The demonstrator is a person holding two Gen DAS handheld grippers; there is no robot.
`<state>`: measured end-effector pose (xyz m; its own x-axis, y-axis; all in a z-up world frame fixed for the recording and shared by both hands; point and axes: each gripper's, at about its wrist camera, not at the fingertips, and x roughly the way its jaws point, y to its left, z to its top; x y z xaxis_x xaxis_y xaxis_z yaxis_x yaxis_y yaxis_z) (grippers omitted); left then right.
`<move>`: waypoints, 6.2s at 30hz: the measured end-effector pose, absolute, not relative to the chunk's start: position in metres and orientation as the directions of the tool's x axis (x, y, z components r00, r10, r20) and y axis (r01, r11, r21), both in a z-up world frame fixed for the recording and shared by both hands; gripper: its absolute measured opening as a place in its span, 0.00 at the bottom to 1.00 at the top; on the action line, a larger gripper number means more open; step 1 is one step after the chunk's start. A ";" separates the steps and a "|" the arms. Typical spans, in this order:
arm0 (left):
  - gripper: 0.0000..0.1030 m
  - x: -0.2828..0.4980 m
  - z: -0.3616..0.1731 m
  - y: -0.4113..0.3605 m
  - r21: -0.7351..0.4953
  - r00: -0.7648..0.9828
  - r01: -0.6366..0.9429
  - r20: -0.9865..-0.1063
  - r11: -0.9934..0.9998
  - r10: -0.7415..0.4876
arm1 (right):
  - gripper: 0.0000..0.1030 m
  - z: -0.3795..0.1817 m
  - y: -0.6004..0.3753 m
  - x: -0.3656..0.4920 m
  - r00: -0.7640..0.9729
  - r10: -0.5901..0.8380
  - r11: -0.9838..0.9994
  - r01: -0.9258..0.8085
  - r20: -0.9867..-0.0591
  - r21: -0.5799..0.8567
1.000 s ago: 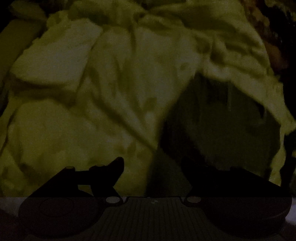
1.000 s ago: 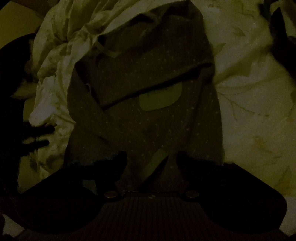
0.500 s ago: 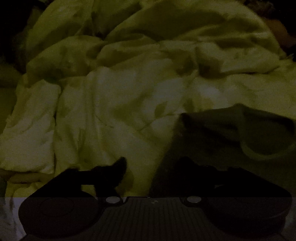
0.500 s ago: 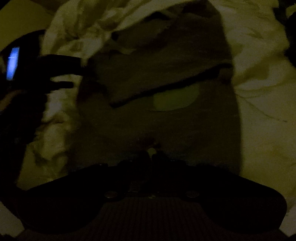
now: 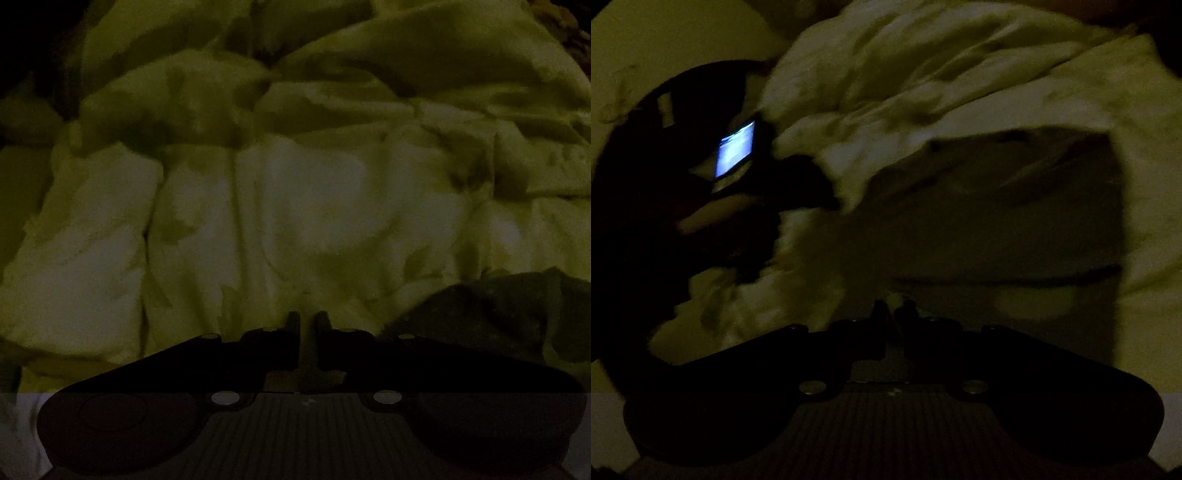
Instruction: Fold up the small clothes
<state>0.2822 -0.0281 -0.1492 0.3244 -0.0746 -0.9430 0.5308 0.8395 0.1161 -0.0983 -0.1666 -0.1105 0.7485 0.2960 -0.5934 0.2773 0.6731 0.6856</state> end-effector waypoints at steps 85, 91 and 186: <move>1.00 0.193 -0.125 0.131 -0.183 0.120 0.256 -0.968 0.949 -0.220 | 0.13 -0.097 -0.218 -0.091 0.731 0.117 0.703 0.417 -0.672 0.576; 1.00 0.196 -0.130 0.097 -0.189 0.106 0.289 -0.968 0.938 -0.228 | 0.05 -0.141 -0.247 -0.100 0.711 0.094 0.642 0.492 -0.697 0.588; 0.64 0.237 -0.163 -0.016 -0.163 0.293 0.644 -0.850 0.747 -0.438 | 0.12 -0.161 -0.242 -0.078 0.678 -0.054 0.841 0.427 -0.733 0.333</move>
<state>0.2374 -0.0155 -0.1630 0.2927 -0.4381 -0.8500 0.6442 0.7472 -0.1632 -0.0776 -0.2423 -0.1610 0.6781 -0.0535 -0.7331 0.4268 0.8407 0.3333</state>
